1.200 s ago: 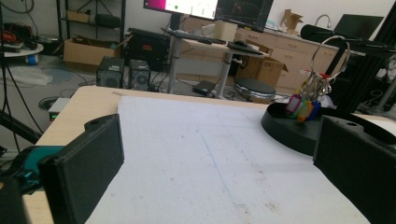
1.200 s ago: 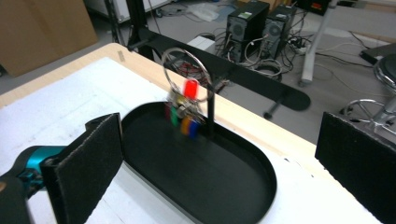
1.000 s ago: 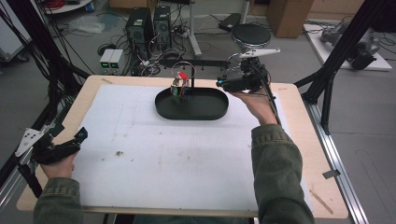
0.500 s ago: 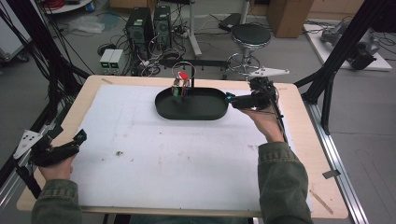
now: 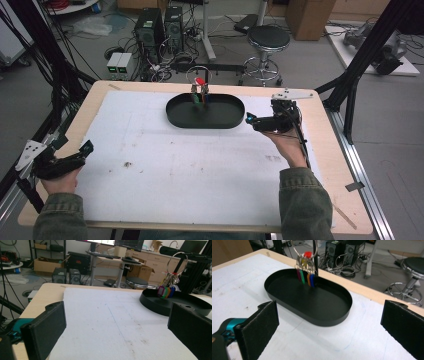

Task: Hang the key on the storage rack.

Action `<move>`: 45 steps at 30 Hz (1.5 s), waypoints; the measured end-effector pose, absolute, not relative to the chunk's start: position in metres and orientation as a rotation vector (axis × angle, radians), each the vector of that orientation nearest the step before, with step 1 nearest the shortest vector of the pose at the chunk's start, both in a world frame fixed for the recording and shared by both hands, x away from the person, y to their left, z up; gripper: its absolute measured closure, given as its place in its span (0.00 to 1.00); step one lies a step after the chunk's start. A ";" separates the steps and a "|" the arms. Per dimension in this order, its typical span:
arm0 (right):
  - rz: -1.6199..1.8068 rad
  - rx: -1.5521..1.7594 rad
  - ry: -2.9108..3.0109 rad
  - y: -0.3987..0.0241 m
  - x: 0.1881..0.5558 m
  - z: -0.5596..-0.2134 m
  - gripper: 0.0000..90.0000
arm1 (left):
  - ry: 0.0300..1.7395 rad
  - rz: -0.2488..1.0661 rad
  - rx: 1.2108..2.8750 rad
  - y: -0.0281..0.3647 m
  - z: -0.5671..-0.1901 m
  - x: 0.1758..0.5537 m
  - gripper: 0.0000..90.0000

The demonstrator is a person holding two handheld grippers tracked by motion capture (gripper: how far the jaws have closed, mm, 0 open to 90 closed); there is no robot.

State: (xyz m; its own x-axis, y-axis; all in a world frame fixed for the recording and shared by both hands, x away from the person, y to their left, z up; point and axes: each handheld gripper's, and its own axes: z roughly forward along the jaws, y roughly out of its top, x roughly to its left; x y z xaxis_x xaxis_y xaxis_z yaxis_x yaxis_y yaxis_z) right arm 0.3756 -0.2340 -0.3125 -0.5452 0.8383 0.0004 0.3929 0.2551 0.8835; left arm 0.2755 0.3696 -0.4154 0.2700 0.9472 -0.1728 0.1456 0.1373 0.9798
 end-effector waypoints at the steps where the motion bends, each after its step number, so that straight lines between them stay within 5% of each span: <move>1: 1.238 1.122 2.054 -0.235 0.374 -0.314 0.01 | 1.154 0.823 1.304 0.369 -0.415 0.276 0.03; 45: 1.290 1.225 1.726 -0.295 0.294 -0.383 0.01 | 1.168 0.822 1.333 0.368 -0.418 0.276 0.03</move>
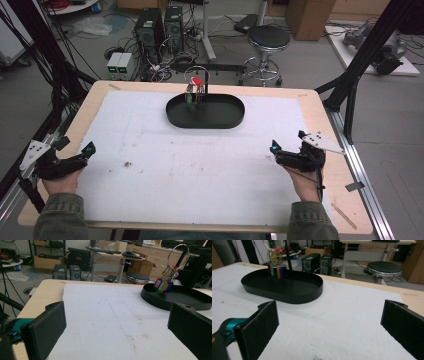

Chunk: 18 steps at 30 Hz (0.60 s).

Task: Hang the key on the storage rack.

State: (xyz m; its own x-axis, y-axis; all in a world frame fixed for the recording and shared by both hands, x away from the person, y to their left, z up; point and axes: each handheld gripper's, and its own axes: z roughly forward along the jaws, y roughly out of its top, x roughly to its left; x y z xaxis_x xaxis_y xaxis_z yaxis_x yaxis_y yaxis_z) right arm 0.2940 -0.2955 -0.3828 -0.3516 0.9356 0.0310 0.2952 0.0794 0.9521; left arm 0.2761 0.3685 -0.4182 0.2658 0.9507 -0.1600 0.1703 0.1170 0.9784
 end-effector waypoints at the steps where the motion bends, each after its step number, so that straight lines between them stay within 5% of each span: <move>1: 1.285 1.230 1.719 -0.296 0.293 -0.385 0.01 | 1.168 0.826 1.334 0.369 -0.418 0.276 0.03; 18: 1.276 1.322 1.503 -0.309 0.269 -0.407 0.01 | 1.160 0.805 1.339 0.366 -0.419 0.278 0.03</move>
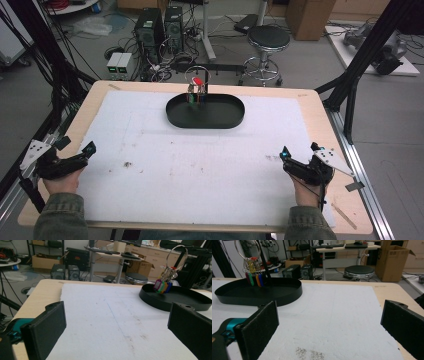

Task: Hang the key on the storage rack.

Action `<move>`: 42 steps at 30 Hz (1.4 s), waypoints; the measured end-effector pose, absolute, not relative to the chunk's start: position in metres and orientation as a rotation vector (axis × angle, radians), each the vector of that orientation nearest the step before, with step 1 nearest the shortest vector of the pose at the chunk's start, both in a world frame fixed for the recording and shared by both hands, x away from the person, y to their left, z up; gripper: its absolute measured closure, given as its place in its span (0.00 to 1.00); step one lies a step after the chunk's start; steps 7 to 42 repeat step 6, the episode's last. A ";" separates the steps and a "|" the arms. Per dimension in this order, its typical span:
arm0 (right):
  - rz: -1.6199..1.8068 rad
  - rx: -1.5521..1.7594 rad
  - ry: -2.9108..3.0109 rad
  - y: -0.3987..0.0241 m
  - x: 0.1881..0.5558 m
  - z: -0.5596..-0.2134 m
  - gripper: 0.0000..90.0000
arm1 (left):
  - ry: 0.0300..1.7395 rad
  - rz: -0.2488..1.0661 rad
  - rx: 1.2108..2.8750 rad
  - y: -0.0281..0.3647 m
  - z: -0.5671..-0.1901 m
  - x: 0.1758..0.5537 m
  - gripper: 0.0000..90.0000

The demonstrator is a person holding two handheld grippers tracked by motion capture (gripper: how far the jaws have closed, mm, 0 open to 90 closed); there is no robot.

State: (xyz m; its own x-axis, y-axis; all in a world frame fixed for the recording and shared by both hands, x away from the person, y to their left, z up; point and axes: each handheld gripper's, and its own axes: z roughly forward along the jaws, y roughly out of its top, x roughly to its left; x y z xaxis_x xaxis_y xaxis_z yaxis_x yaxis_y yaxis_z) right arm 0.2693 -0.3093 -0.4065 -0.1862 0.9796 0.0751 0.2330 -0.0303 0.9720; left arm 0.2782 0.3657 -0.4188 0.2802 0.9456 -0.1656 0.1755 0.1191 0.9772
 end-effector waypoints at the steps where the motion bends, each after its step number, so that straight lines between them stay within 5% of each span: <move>1: 1.272 1.317 1.506 -0.309 0.269 -0.407 0.01 | 1.159 0.804 1.343 0.365 -0.419 0.279 0.03; 42: 1.272 1.307 1.489 -0.310 0.268 -0.406 0.01 | 1.158 0.792 1.344 0.365 -0.419 0.279 0.03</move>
